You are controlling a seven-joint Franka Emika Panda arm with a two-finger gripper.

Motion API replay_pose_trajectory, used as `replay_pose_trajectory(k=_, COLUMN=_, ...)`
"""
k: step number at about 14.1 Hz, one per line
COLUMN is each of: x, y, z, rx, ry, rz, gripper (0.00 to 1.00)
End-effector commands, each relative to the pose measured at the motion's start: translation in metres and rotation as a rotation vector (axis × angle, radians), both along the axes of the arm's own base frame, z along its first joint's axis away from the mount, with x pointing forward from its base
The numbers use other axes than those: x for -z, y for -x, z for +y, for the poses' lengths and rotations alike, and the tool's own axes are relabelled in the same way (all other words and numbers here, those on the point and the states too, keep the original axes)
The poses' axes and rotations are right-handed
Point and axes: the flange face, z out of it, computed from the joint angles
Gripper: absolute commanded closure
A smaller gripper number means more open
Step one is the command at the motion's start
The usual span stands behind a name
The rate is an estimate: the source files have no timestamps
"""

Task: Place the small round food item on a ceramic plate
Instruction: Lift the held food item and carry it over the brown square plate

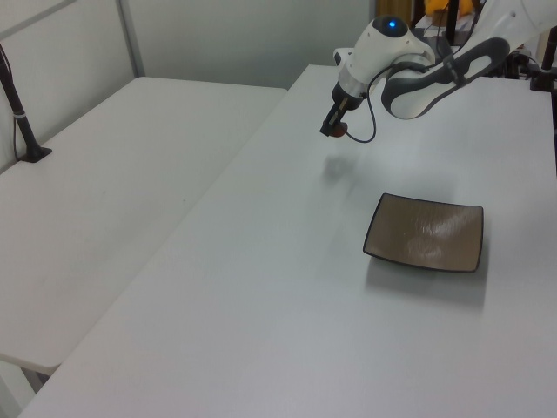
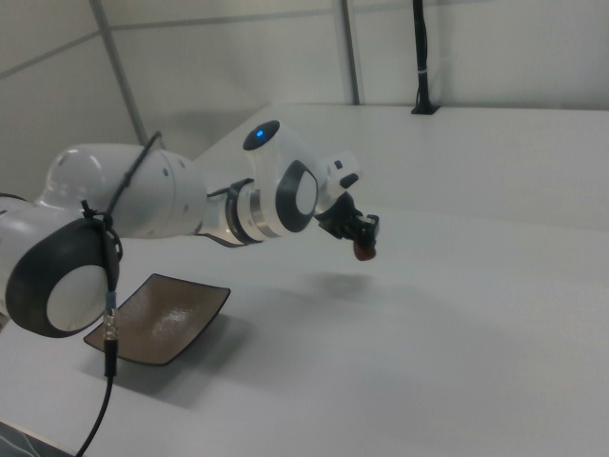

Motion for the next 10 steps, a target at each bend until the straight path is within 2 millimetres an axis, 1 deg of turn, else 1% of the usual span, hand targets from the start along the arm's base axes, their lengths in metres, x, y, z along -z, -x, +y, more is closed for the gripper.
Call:
replay_pose_trajectory(k=1, x=-0.041, y=0.051, z=0.052, rx=0.068, ry=-0.112, rz=0.112, gripper=0.85)
replay_pose_trajectory(k=2, x=-0.052, y=0.066, z=0.080, rx=0.070, ry=-0.144, rz=0.166, gripper=0.85)
replay_pose_trajectory(k=3, x=-0.058, y=0.078, z=0.109, rx=0.071, ry=-0.178, rz=0.232, gripper=0.85)
replay_pose_trajectory(k=4, x=-0.062, y=0.086, z=0.123, rx=0.074, ry=-0.196, rz=0.282, gripper=0.84)
replay_pose_trajectory(k=5, x=-0.070, y=0.101, z=0.143, rx=0.067, ry=-0.211, rz=0.340, gripper=0.84)
replay_pose_trajectory(k=6, x=-0.075, y=0.111, z=0.157, rx=0.062, ry=-0.230, rz=0.365, gripper=0.84)
replay_pose_trajectory(k=7, x=-0.079, y=0.128, z=0.179, rx=0.043, ry=-0.250, rz=0.399, gripper=0.83)
replay_pose_trajectory(k=8, x=-0.080, y=0.138, z=0.192, rx=0.030, ry=-0.254, rz=0.420, gripper=0.79)
replay_pose_trajectory(k=9, x=-0.077, y=0.146, z=0.204, rx=0.020, ry=-0.249, rz=0.463, gripper=0.63)
replay_pose_trajectory(k=10, x=-0.075, y=0.151, z=0.213, rx=0.012, ry=-0.243, rz=0.484, gripper=0.29)
